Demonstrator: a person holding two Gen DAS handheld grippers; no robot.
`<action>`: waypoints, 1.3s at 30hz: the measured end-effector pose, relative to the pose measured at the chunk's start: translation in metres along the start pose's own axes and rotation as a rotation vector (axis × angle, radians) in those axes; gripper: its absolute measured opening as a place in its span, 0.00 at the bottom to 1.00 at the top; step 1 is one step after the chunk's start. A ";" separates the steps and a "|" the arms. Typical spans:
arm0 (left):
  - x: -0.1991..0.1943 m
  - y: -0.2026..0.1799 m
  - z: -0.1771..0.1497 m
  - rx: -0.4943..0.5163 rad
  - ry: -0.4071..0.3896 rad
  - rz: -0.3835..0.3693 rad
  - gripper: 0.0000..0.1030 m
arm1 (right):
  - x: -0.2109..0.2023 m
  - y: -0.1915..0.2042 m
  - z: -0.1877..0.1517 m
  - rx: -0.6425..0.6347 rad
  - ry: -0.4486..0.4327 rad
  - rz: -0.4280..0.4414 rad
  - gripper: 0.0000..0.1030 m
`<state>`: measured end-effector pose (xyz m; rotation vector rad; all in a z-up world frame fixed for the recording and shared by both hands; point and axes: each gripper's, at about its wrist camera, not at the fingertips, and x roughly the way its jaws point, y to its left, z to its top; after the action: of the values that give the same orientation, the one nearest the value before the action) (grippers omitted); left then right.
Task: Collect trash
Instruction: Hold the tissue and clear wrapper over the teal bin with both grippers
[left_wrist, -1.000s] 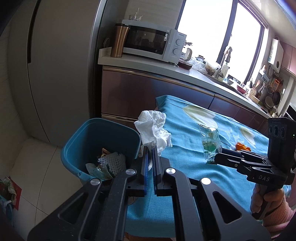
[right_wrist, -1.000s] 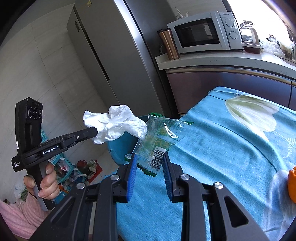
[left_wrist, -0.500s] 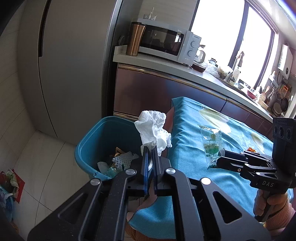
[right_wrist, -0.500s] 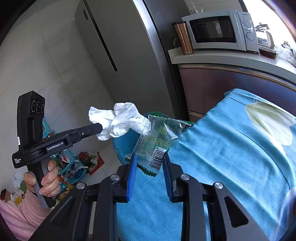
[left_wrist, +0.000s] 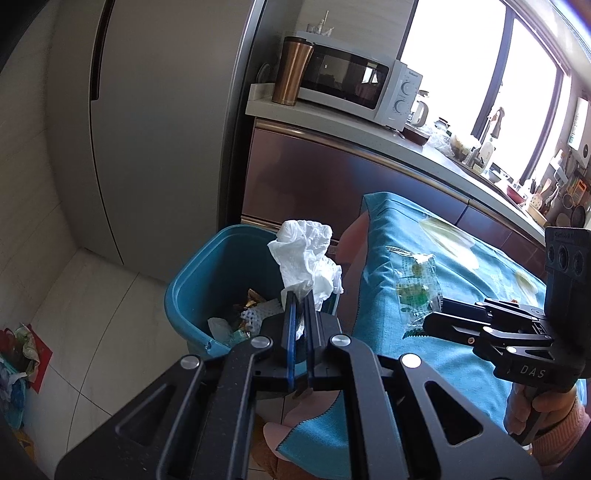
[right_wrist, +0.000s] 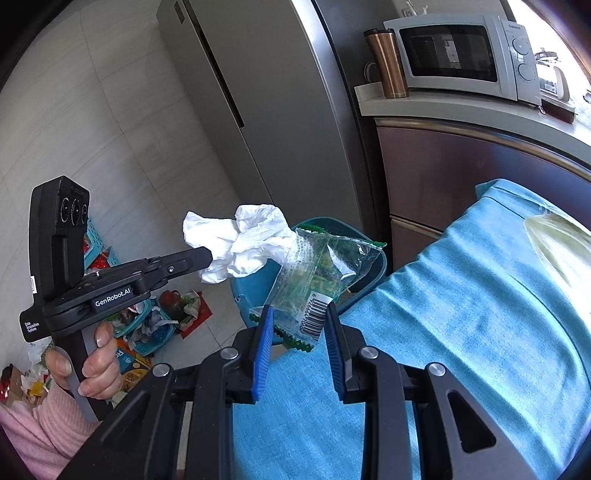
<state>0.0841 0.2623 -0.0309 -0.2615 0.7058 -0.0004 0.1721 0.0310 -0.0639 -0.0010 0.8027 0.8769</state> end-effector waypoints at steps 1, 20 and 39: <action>0.001 0.001 0.000 -0.002 0.002 0.002 0.04 | 0.002 0.001 0.001 -0.004 0.003 0.001 0.25; 0.015 0.018 0.001 -0.037 0.020 0.041 0.04 | 0.036 0.012 0.015 -0.031 0.050 0.018 0.25; 0.043 0.036 0.006 -0.064 0.057 0.080 0.04 | 0.068 0.019 0.023 -0.032 0.109 0.017 0.25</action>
<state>0.1173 0.2949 -0.0628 -0.2953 0.7733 0.0917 0.1989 0.0975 -0.0838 -0.0712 0.8914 0.9118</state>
